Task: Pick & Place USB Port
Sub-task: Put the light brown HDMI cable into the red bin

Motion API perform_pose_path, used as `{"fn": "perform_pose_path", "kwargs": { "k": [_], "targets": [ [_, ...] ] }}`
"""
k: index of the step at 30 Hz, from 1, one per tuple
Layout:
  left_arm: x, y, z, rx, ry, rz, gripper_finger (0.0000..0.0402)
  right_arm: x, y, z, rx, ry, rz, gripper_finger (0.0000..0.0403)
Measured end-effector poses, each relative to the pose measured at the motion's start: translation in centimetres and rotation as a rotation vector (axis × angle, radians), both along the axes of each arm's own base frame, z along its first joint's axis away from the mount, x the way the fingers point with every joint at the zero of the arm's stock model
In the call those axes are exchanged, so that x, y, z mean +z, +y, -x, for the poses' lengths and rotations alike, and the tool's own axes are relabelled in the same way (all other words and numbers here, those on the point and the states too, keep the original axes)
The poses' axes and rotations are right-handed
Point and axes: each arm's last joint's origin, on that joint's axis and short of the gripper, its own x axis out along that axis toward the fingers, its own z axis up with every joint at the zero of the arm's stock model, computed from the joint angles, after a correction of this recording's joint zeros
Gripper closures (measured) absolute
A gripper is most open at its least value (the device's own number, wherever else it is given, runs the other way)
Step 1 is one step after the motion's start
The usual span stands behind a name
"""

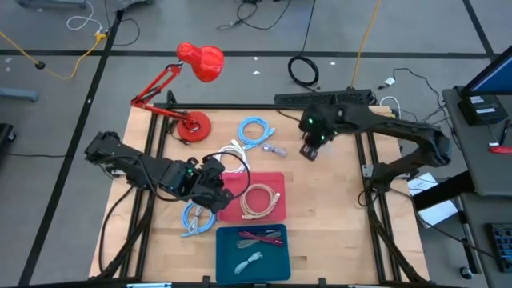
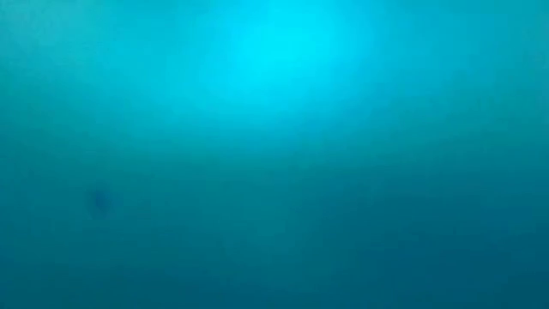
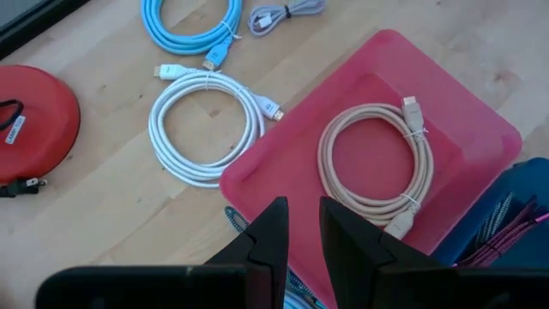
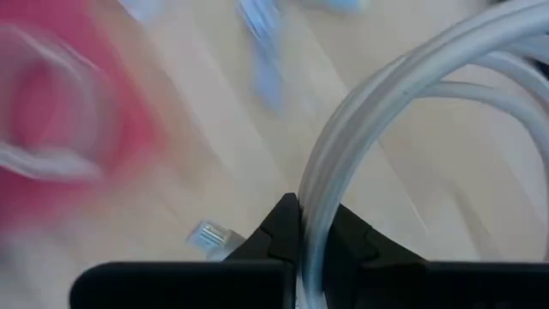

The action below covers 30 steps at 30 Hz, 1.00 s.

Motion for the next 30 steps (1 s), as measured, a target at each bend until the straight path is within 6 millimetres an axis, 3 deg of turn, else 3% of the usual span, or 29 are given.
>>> {"fn": "perform_pose_path", "kwargs": {
  "k": [2, 6, 10, 13, 17, 23, 30],
  "targets": [
    [0.0, 0.0, 0.0, 0.001, 0.000, -0.005, 0.0330, 1.3, 2.8, -0.6, 0.034, -0.064, -0.043, 0.0391],
    [0.0, 0.0, 0.0, -0.008, 0.003, -0.014, 0.0330, 1.5, 8.3, -3.1, 0.089, -0.137, -0.139, 0.0391],
    [0.0, 0.1, 0.0, -0.010, 0.007, -0.016, 0.0330, -0.3, 13.3, -6.4, 0.142, -0.183, -0.218, 0.0391],
    [0.0, 0.1, 0.0, -0.010, 0.007, -0.016, 0.0330, -1.9, 15.8, -9.2, 0.182, -0.201, -0.257, 0.0391],
    [0.0, 0.0, 0.0, -0.020, 0.014, -0.004, 0.0330, -3.1, 16.9, -12.4, 0.194, -0.179, -0.246, 0.0391],
    [0.0, -0.4, 0.2, -0.021, 0.009, 0.006, 0.0330, -2.6, 17.3, -16.9, 0.233, -0.246, -0.227, 0.0391],
    [-0.1, -1.0, 0.6, -0.030, 0.022, 0.018, 0.0330, -4.2, 17.1, -19.2, 0.249, -0.235, -0.239, 0.0391]
  ]
}}
